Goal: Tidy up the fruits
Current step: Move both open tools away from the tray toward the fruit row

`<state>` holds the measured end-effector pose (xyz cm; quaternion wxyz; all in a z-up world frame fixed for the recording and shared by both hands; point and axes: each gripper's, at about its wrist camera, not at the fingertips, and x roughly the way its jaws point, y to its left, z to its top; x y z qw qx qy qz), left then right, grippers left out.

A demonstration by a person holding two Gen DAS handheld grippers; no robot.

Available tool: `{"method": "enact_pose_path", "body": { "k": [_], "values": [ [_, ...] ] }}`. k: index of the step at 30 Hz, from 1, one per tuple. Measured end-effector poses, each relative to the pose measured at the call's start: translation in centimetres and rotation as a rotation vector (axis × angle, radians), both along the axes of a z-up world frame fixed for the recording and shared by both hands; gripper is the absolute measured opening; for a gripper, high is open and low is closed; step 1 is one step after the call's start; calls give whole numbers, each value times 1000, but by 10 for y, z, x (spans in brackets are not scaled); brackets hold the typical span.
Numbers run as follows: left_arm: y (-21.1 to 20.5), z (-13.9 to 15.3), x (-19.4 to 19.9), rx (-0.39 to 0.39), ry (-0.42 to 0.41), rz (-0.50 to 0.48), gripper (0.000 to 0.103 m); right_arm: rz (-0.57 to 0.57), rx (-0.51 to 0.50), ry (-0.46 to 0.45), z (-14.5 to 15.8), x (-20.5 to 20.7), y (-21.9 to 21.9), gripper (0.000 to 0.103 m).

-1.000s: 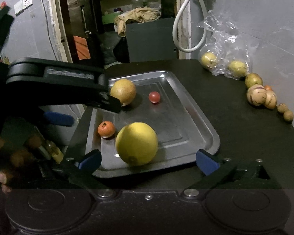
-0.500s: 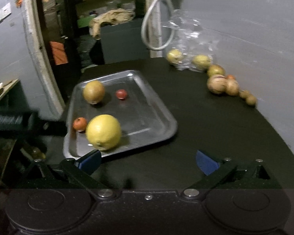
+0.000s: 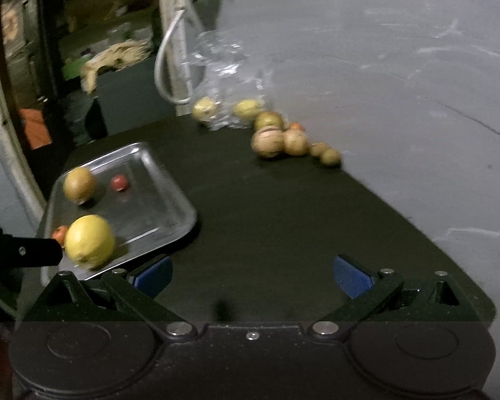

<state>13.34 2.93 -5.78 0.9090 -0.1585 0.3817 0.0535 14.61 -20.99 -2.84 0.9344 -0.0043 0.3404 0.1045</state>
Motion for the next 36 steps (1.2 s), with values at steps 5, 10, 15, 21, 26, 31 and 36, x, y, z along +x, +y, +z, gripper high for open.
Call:
{"method": "enact_pose_path", "body": {
  "k": [5, 10, 15, 21, 26, 31, 36],
  "values": [
    [-18, 0, 12, -1, 9, -47, 102, -71, -14, -2, -3, 5, -17, 102],
    [-32, 0, 31, 2, 15, -78, 102, -116, -29, -6, -4, 11, -30, 102],
    [-42, -1, 50, -1, 25, -86, 102, -124, -49, 8, -10, 20, -36, 102],
    [-53, -4, 74, 1, 39, -93, 102, -114, -61, 27, -16, 36, -42, 102],
    [-62, -9, 99, -2, 51, -92, 102, -94, -80, 28, -20, 53, -47, 102],
    [-69, -13, 128, -14, 60, -92, 102, -50, -111, 18, -25, 78, -50, 102],
    [-77, -17, 162, -5, 73, -113, 102, 10, -135, 9, -31, 102, -48, 102]
  ]
}}
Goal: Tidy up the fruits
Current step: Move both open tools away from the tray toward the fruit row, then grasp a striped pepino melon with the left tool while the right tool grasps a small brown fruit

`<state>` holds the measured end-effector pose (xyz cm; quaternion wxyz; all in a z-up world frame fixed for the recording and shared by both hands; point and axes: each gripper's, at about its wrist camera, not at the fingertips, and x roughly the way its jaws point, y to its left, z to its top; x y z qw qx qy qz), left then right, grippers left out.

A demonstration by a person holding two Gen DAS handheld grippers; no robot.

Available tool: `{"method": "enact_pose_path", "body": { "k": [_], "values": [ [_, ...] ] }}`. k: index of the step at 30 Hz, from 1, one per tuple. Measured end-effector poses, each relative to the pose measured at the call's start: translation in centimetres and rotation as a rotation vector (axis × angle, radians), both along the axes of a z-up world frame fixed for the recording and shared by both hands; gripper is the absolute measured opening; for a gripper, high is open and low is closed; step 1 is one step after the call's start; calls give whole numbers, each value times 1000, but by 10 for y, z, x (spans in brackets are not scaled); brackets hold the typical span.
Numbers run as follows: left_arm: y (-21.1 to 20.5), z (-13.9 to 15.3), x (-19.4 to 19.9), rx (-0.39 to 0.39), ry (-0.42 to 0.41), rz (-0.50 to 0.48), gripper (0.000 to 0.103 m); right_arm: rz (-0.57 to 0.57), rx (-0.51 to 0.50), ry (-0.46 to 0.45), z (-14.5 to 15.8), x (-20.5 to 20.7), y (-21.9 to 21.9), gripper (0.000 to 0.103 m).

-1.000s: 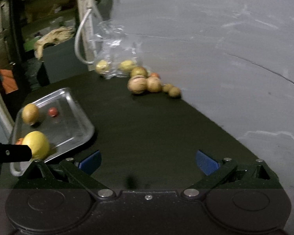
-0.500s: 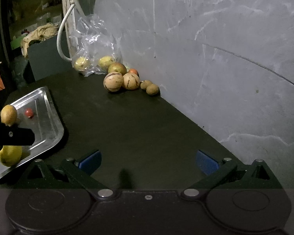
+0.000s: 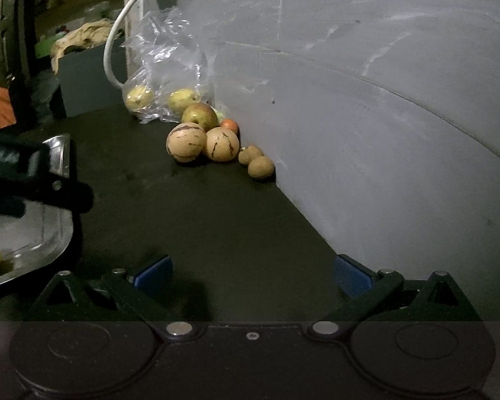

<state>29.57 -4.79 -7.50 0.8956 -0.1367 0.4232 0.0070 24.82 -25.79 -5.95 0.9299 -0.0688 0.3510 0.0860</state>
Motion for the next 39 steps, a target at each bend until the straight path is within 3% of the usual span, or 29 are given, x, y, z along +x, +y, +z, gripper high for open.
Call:
{"method": "enact_pose_path", "body": {
  "k": [5, 9, 16, 30, 39],
  "values": [
    [-3, -1, 31, 12, -1, 10, 102, 26, 13, 15, -7, 23, 1, 102],
    [-3, -3, 54, 13, -5, 24, 102, 21, 83, 48, -11, 40, 0, 102],
    [6, -8, 92, -43, 10, 37, 102, -48, 147, 43, -15, 66, 8, 101],
    [-16, -19, 147, -34, 49, -105, 102, -219, 251, 24, -24, 100, 14, 84],
    [-17, -22, 162, -45, 47, -125, 98, -287, 263, -9, -26, 112, 13, 70]
  ]
}}
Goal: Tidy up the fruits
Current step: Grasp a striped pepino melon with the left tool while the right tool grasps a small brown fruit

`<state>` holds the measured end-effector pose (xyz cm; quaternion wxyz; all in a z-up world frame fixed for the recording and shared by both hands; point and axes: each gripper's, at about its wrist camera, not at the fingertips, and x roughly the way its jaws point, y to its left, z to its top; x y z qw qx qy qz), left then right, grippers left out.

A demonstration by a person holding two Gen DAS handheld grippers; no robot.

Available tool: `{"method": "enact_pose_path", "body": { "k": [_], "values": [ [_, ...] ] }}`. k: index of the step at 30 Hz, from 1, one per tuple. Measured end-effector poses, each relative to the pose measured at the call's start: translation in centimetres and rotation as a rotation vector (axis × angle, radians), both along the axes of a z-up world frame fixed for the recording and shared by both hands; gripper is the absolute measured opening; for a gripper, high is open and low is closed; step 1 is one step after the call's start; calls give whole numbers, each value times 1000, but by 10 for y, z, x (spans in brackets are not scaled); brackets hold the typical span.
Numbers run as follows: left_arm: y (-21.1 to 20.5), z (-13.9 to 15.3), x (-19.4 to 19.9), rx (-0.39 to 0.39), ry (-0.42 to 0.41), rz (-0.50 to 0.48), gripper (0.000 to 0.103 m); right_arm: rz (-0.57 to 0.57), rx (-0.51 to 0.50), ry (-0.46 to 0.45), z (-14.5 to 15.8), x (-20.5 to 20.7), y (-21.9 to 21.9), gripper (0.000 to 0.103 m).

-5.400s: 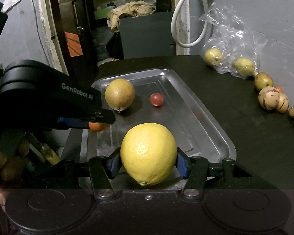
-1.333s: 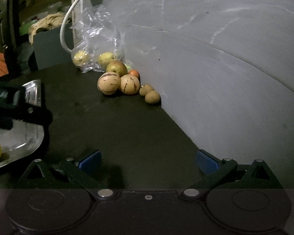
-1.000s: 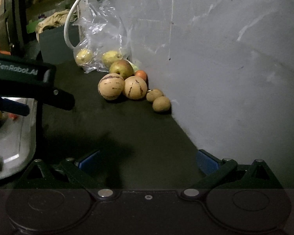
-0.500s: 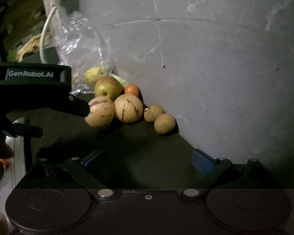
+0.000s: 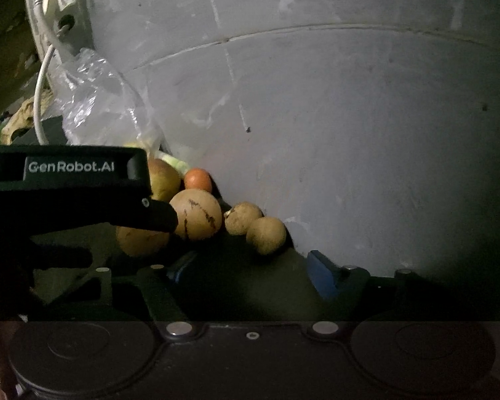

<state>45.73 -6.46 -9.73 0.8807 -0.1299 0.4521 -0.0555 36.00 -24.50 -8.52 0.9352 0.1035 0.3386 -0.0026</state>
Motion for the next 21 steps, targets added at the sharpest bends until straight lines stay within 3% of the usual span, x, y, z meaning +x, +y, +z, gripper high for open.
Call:
{"method": "enact_pose_path", "body": {
  "k": [12, 21],
  "values": [
    [1, -5, 12, -24, 4, 12, 76, -39, -4, -14, -2, 14, 7, 51],
    [0, -4, 12, -47, -13, -4, 57, -58, -15, -10, -2, 16, 3, 30]
  ]
}}
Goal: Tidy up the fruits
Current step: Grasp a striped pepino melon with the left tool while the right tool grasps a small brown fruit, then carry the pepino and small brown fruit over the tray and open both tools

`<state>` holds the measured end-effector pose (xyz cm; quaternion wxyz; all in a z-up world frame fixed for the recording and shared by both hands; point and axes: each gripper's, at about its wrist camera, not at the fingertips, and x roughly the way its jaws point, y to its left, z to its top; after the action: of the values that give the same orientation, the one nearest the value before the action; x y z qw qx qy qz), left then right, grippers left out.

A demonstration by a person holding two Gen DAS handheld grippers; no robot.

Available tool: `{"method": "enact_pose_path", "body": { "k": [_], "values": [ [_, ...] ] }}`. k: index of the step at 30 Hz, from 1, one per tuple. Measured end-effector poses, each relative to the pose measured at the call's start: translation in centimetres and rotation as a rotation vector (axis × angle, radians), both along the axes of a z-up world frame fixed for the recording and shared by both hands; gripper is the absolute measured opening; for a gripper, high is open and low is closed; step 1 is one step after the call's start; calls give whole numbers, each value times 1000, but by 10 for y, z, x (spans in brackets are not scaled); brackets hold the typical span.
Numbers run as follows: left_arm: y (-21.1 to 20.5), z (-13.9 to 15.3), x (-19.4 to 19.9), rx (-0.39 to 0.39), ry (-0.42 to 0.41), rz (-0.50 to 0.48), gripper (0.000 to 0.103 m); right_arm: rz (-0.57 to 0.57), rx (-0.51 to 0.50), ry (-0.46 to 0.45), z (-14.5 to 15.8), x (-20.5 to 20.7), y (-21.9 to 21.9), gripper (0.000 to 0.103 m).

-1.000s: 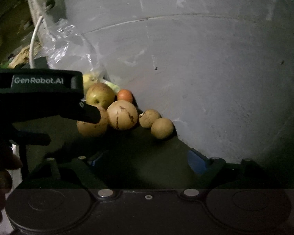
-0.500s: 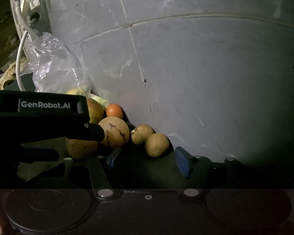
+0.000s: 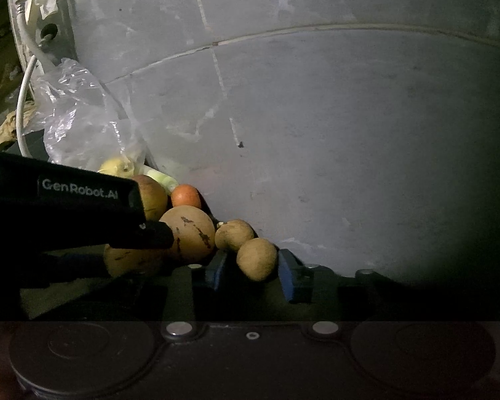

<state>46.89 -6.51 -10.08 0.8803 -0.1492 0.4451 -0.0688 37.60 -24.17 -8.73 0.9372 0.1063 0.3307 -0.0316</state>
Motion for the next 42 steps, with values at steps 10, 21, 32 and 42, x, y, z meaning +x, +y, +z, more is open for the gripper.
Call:
{"method": "enact_pose_path", "body": {
  "k": [10, 21, 32, 42],
  "values": [
    [3, 1, -19, -10, 0, 39, 54, 35, 22, 15, 2, -14, -3, 29],
    [13, 5, -63, -19, 8, 57, 53, 109, 32, 28, 6, -50, 8, 29],
    [24, 11, -108, -25, 15, 56, 53, 158, 17, 19, 16, -84, 23, 28],
    [50, 29, -144, -31, -5, 107, 53, 254, 23, -68, 47, -120, 56, 28]
  ]
}}
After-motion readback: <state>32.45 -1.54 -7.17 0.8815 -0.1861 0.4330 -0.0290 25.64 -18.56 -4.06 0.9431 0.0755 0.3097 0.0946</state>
